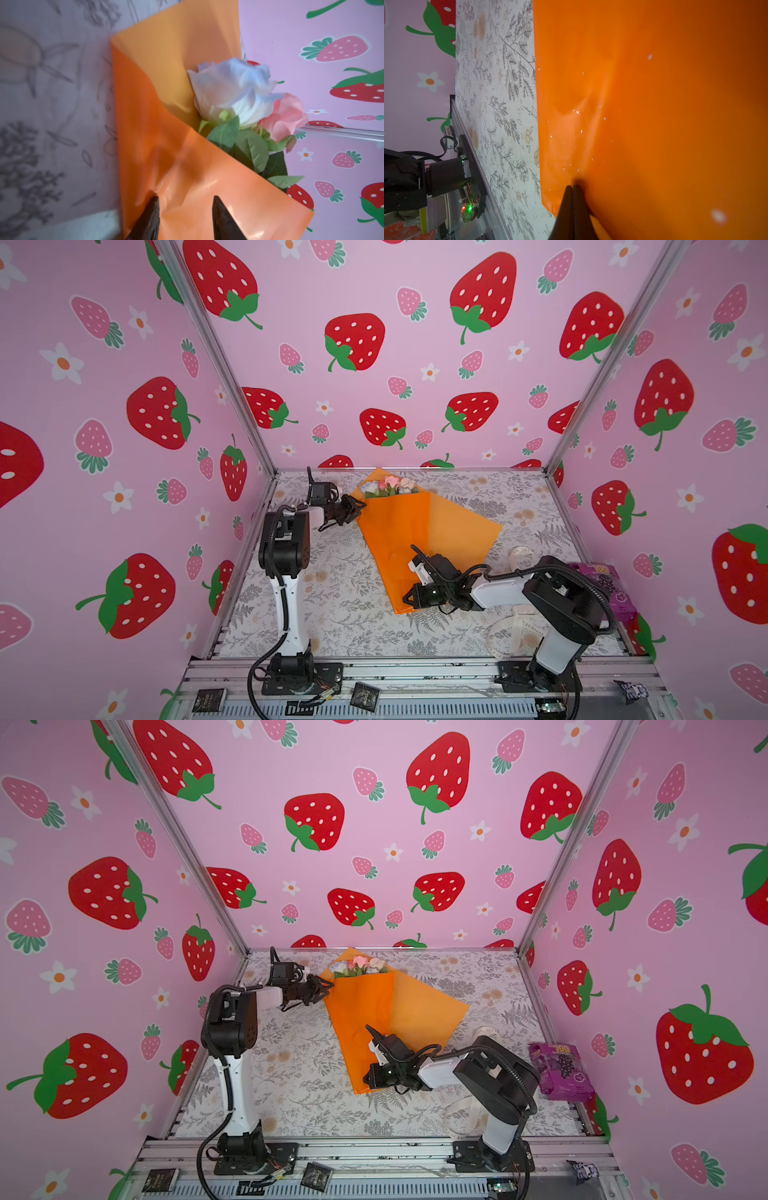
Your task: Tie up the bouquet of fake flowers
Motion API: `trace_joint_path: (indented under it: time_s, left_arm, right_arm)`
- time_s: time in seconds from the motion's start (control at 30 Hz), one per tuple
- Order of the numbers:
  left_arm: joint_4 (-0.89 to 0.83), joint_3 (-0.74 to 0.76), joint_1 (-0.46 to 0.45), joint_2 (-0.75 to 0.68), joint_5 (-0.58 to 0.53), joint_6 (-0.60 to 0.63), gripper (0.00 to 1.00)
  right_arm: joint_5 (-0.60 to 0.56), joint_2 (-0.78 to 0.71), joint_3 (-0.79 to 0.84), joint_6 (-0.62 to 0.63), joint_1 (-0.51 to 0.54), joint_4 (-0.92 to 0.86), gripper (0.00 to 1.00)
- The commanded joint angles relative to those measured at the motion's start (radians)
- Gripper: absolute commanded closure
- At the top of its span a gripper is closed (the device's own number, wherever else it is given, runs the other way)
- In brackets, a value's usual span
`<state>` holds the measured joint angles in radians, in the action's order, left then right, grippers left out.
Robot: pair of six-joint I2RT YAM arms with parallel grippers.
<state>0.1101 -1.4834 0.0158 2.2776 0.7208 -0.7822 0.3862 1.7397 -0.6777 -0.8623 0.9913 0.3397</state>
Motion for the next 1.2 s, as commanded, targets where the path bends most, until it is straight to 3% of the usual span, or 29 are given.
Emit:
trace_joint_path:
  time_s: [0.0,0.17,0.3,0.5,0.63,0.87,1.07,1.17]
  left_arm:
    - [-0.093,-0.072,0.03,0.059,-0.021,0.012,0.57]
    - [-0.202,-0.167,0.048,0.116,-0.05,0.07,0.63]
    - [-0.229,-0.226,0.056,0.141,-0.011,0.07,0.7]
    - [-0.276,-0.224,0.041,-0.049,0.013,0.087,0.65]
    - [-0.298,-0.087,0.021,-0.238,-0.022,0.098,0.66]
    - [-0.188,0.321,-0.1,-0.49,-0.041,0.047,0.74]
    - [-0.092,0.524,-0.251,-0.543,0.009,0.005,0.85]
    - [-0.103,0.566,-0.28,-0.546,-0.013,0.023,0.91]
  right_arm:
    - [-0.019,0.026,0.039,-0.005,-0.006,-0.082,0.99]
    - [-0.019,0.024,0.043,-0.007,-0.011,-0.078,0.99]
    - [-0.013,0.028,0.045,-0.009,-0.014,-0.071,0.99]
    - [-0.011,0.036,0.041,-0.016,-0.016,-0.059,0.99]
    - [-0.015,0.032,0.034,-0.014,-0.016,-0.063,0.99]
    - [-0.017,0.035,0.027,-0.006,-0.017,-0.066,0.99]
    - [-0.026,0.036,0.03,-0.01,-0.017,-0.07,1.0]
    - [-0.029,0.035,0.031,-0.011,-0.017,-0.071,0.99]
